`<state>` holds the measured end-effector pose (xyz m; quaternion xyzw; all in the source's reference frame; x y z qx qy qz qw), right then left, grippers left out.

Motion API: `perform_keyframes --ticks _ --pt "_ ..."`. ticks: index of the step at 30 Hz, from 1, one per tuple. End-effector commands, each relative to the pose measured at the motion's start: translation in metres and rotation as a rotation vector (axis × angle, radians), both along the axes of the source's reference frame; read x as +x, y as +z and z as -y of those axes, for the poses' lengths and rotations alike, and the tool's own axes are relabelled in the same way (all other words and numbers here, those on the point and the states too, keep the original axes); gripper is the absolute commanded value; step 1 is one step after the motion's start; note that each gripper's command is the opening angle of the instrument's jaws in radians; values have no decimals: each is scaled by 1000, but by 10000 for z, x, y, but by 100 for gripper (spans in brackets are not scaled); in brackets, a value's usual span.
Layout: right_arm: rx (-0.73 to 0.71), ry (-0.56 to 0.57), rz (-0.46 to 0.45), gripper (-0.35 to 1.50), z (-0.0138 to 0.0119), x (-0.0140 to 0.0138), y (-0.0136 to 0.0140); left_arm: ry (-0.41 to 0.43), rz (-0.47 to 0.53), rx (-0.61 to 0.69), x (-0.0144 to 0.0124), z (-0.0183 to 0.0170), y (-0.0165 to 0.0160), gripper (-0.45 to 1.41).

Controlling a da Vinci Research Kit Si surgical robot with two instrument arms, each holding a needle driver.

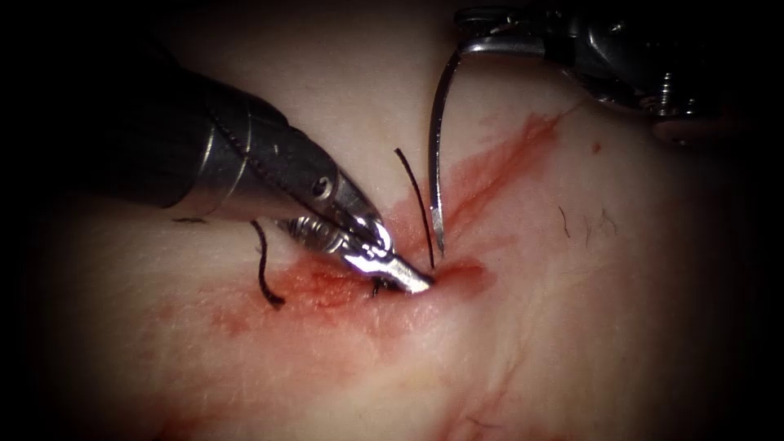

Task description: Wound Closure

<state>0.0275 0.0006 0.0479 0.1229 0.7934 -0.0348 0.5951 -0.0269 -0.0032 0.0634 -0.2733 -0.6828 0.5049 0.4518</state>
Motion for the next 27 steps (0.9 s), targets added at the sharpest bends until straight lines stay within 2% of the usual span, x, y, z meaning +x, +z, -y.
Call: perform_keyframes --ticks 1,18,24,27 --pt "-1 1 1 -35 -5 4 1 -1 -1 -1 -5 -2 5 -45" --pt "51 -6 19 -35 -2 3 5 -17 11 -17 -3 -10 -4 -45" --pt "185 8 79 -35 7 2 10 -19 8 -23 -4 -5 0 -45" --pt "188 5 135 -35 9 0 10 -19 8 -23 -4 -5 0 -45"
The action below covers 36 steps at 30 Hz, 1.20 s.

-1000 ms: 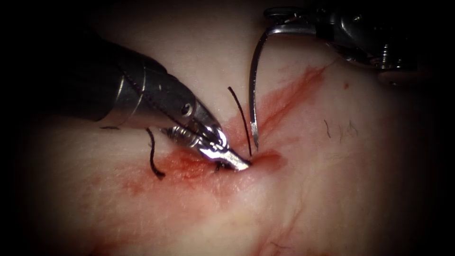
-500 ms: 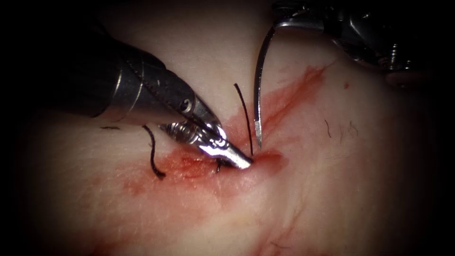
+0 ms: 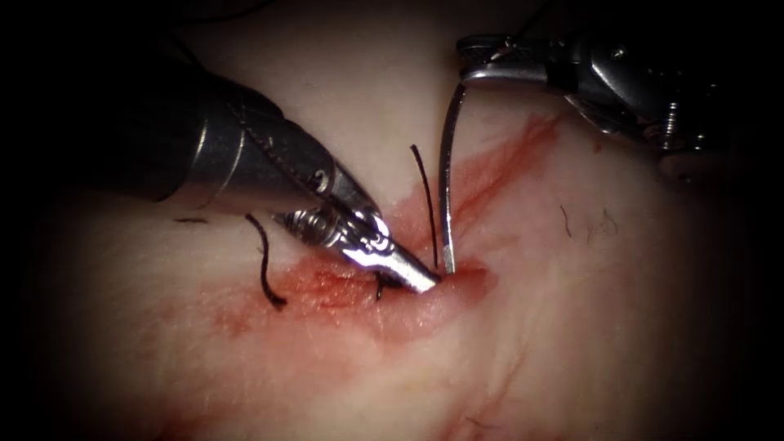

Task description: Wound Closure

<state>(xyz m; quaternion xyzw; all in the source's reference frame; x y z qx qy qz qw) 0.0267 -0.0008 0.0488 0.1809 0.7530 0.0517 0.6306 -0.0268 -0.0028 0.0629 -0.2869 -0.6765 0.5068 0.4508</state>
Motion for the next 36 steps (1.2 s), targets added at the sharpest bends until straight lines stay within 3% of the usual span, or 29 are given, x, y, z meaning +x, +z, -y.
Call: perform_keyframes --ticks 1,6,14,15,20,28,36 --pt "-10 2 10 -35 -3 8 2 0 0 -1 -5 -1 5 -45" --pt "1 8 25 -35 2 11 6 0 0 -1 -5 -1 5 -45" --pt "59 148 108 -35 10 15 -1 0 5 -12 -5 -3 6 -43" --pt "79 175 117 -35 12 16 -4 -1 15 -35 -5 -4 8 9" --pt "86 203 118 -35 12 18 -12 9 0 -64 -4 -5 12 -8" --pt "135 186 121 -35 15 18 -11 11 1 -65 -3 -4 12 -10" --pt "219 250 167 -35 23 23 -14 9 0 -65 -4 -4 11 -18"
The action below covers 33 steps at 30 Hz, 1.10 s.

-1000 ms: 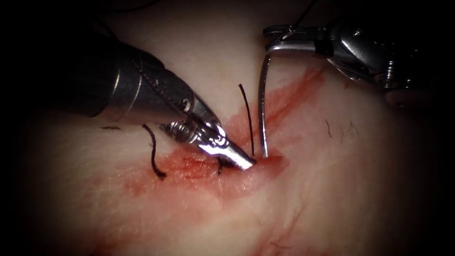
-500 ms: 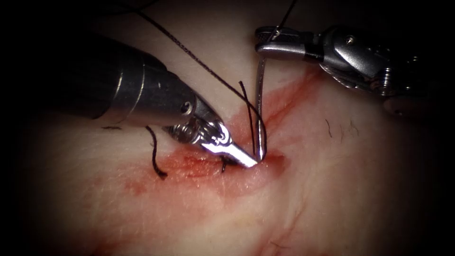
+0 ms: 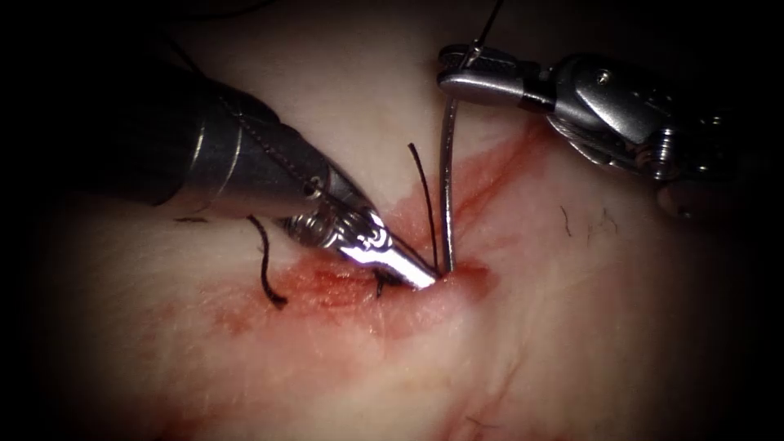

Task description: Wound Closure

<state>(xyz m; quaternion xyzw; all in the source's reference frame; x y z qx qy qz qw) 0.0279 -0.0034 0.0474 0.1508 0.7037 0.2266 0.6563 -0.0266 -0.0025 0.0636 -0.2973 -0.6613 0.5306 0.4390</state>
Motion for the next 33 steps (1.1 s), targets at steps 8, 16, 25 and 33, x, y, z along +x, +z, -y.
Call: perform_keyframes --ticks 8,16,25,33 --pt "-40 -5 25 -35 4 15 2 -4 2 3 -7 -1 1 -38" --pt "-43 30 75 -35 0 15 -1 -4 1 1 -8 0 2 -40" --pt "-47 38 85 -35 -10 13 6 -6 0 2 -9 2 0 -43" --pt "-45 39 85 -35 -12 14 6 -3 1 2 -10 3 0 -45"
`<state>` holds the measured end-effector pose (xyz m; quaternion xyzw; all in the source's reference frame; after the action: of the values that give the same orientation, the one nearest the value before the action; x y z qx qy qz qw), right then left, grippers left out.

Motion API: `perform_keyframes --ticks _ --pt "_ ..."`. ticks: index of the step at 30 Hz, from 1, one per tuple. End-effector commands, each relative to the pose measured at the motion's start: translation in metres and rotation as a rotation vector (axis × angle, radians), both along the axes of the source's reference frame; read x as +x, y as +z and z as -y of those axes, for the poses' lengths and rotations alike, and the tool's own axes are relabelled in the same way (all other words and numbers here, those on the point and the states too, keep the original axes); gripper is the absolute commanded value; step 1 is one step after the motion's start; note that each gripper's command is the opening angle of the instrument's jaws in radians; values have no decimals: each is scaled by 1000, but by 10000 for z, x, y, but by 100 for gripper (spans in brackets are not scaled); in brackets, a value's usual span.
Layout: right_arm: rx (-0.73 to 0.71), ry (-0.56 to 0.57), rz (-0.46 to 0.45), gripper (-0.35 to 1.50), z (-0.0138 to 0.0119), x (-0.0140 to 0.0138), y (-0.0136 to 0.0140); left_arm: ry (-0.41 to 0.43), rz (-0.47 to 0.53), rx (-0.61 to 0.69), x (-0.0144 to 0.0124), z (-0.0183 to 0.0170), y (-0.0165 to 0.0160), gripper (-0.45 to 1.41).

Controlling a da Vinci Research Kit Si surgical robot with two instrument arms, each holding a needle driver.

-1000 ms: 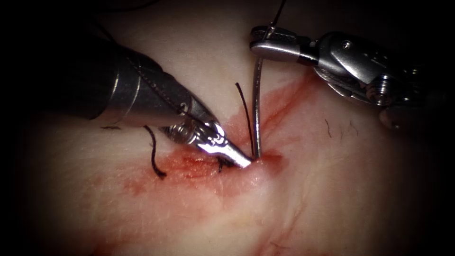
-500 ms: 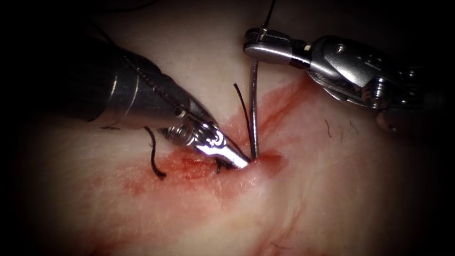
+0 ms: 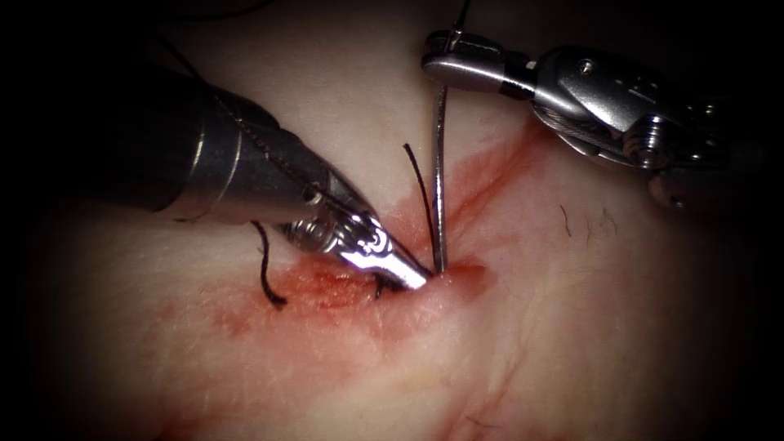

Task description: Wound Closure

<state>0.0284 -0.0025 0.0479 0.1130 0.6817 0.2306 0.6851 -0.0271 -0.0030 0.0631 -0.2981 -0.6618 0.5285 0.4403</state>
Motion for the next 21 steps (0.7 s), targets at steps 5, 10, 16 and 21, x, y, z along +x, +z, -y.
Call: perform_keyframes --ticks 5,10,16,21 --pt "-7 0 -2 -35 -5 9 -1 1 0 -1 -5 -1 5 -45" --pt "51 -17 -30 -35 -3 8 -3 1 0 -1 -5 -1 5 -45" --pt "136 -27 -22 -35 0 8 -5 4 1 -1 -6 0 5 -45" --pt "195 -64 -51 -35 -1 7 -7 10 4 0 -6 1 4 -43"
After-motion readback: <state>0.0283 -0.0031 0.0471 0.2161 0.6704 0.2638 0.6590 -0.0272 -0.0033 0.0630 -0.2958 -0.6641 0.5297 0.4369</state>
